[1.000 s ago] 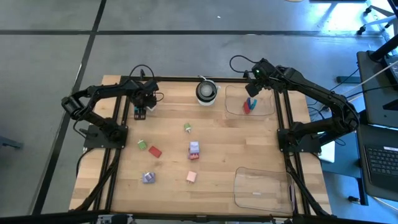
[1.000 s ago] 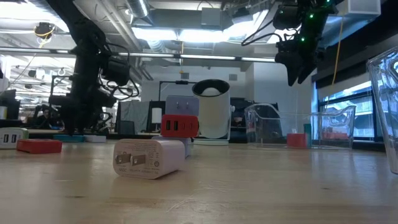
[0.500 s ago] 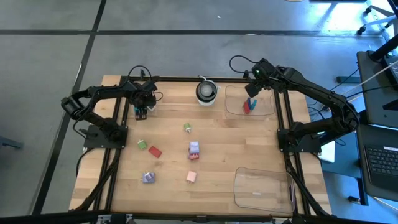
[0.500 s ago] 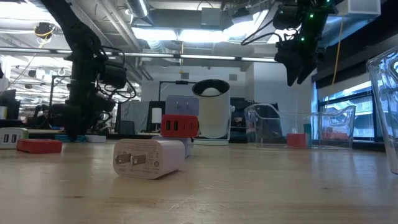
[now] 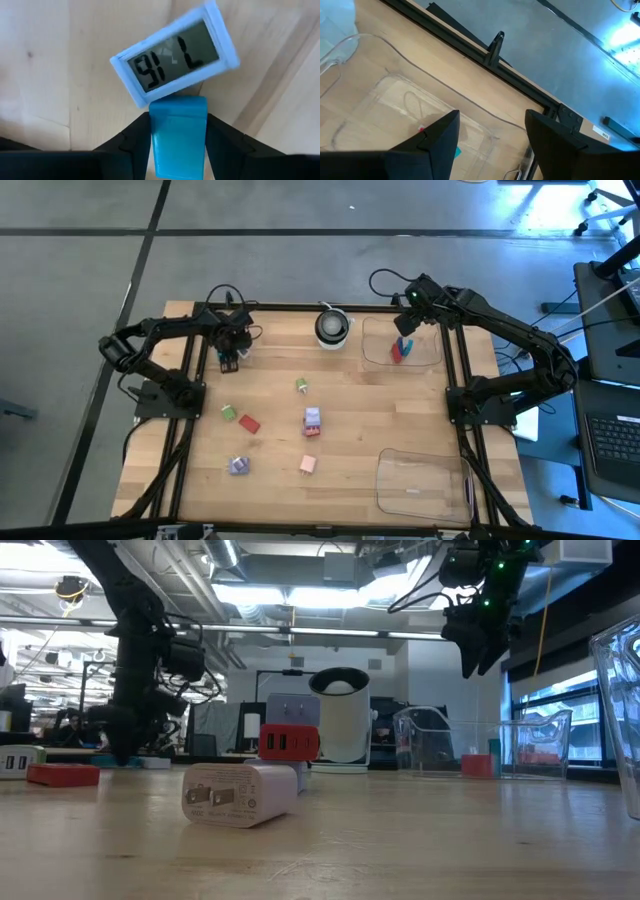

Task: Pick & Place Office items
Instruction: Put the light blue digital timer into the top transparent bin

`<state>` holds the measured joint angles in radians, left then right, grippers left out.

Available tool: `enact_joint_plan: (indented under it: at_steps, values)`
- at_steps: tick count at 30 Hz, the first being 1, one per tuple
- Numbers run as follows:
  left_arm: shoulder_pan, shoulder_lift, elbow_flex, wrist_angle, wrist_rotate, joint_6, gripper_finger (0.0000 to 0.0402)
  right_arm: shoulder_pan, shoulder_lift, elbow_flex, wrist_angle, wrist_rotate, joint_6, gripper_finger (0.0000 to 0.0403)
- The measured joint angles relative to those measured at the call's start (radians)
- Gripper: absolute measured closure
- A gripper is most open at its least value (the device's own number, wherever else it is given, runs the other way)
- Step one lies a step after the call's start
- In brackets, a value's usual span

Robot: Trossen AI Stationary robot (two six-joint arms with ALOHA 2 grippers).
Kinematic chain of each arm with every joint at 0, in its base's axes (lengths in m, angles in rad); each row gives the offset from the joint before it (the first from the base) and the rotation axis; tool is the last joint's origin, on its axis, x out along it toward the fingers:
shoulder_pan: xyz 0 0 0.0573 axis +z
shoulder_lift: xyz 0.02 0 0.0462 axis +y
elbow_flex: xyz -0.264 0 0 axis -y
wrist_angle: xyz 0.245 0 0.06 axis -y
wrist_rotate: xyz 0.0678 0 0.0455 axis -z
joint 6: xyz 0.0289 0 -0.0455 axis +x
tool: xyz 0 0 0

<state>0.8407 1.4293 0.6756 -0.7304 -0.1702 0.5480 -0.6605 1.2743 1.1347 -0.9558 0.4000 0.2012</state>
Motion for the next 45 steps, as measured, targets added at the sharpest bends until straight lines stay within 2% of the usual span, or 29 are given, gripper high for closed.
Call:
enact_joint_plan:
  at_steps: [3, 8, 10, 12, 19, 23, 26, 30, 35, 40, 45]
  values:
    - [-0.019, -0.028, 0.046, -0.006, 0.069, -0.125, 0.0252, 0.0, 0.0, 0.0, 0.0, 0.0, 0.0, 0.0175]
    - [-0.084, -0.133, 0.121, 0.014, 0.243, -0.315, 0.0252, 0.0, 0.0, 0.0, 0.0, 0.0, 0.0, 0.0175]
    - [-0.12, -0.19, 0.144, 0.105, 0.305, -0.372, 0.0252, 0.0, 0.0, 0.0, 0.001, 0.001, 0.0, 0.0175]
    - [-0.16, -0.246, 0.149, 0.282, 0.334, -0.426, 0.0252, 0.0, 0.0, 0.0, 0.012, 0.001, 0.0, 0.0175]
    - [-0.274, -0.348, 0.151, 0.987, 0.322, -0.454, 0.0244, 0.003, 0.0, 0.0, 0.129, -0.004, 0.0, 0.0175]
    - [-0.318, -0.343, 0.151, 1.265, 0.319, -0.45, 0.0242, 0.011, 0.0, 0.0, 0.223, -0.111, 0.0, 0.0175]
    - [-0.355, -0.331, 0.151, 1.355, 0.319, -0.45, 0.0247, 0.025, 0.0, 0.0, 0.323, -0.261, 0.0, 0.0175]
    - [-0.41, -0.31, 0.151, 1.368, 0.319, -0.457, 0.0246, 0.064, 0.0, 0.0, 0.514, -0.467, -0.001, 0.0175]
    - [-0.473, -0.252, 0.151, 1.449, 0.304, -0.458, 0.0243, 0.138, 0.0, 0.0, 0.77, -0.637, -0.091, 0.0175]
    - [-0.513, -0.169, 0.151, 1.59, 0.22, -0.496, 0.0246, 0.227, 0.001, 0.0, 0.926, -0.651, -0.253, 0.0172]
    - [-0.531, -0.077, 0.155, 1.708, 0.182, -0.55, 0.0242, 0.273, 0.011, 0.0, 1.007, -0.613, -0.292, 0.0142]
